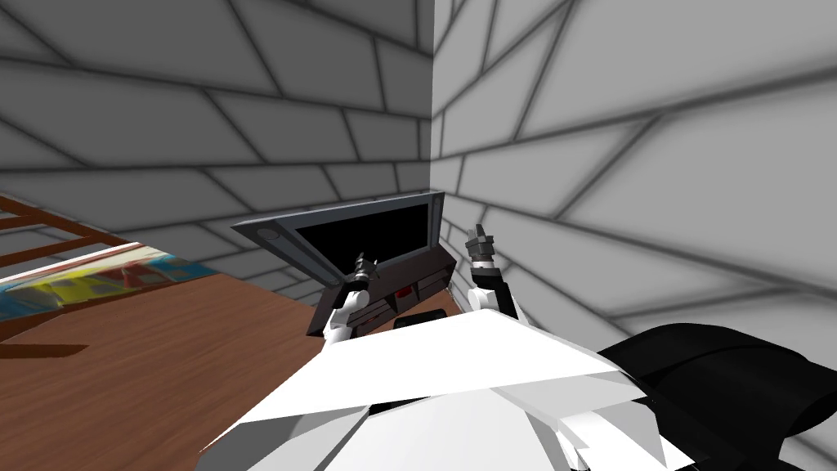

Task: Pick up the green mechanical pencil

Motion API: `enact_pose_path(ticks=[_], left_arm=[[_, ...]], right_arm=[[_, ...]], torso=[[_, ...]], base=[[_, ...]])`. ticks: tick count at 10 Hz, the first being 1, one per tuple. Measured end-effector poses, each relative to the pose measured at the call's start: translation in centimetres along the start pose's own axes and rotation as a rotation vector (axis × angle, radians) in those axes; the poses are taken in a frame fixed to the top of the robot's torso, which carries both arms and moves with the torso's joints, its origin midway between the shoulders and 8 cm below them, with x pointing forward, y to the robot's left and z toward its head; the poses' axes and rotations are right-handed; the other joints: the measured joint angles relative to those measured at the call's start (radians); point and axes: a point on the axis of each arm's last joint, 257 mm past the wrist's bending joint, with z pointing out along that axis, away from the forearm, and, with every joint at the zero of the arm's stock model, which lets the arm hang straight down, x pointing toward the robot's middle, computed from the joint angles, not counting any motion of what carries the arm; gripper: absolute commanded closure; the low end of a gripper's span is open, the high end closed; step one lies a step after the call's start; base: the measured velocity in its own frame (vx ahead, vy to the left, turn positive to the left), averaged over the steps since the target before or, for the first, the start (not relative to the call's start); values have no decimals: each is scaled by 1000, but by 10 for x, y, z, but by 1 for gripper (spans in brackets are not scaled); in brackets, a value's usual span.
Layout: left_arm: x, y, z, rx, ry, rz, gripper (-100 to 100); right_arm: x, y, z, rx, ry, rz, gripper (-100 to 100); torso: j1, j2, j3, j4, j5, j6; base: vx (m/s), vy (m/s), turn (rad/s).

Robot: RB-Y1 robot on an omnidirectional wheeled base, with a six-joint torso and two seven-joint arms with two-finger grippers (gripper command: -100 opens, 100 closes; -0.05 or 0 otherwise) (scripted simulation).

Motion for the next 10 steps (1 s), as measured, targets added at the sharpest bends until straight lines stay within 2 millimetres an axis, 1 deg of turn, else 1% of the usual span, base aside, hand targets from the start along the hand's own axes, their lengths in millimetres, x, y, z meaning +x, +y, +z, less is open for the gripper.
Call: enact_pose_path(ticks=[1,2,3,5,6,7,10], left_arm=[[-2,7,4,-20,-7,-33,-100],[-8,13,6,-42,-19,-51,-100],[-9,19,11,-61,-25,-85,-100],[-18,34,14,-93,-44,-110,-100],[-24,44,15,-116,-57,-138,-100],[-24,54,20,-143,-67,-184,-100],[-33,77,25,-213,-101,-261,-100]], right_arm=[[0,0,0,0,0,0,0],[0,0,0,0,0,0,0],[0,0,0,0,0,0,0],[0,0,0,0,0,0,0],[0,0,0,0,0,0,0],[0,0,0,0,0,0,0],[0,0,0,0,0,0,0]], torso=[[0,0,0,0,0,1],[0,0,0,0,0,0],[1,0,0,0,0,0],[-2,-1,0,0,0,0],[-2,-1,0,0,0,0],[2,0,0,0,0,0],[1,-1,0,0,0,0]], base=[[-30,65,-60],[-30,79,-111],[-16,70,-62],[-11,37,-51],[-29,106,-181],[-32,97,-74],[-23,80,-89]])
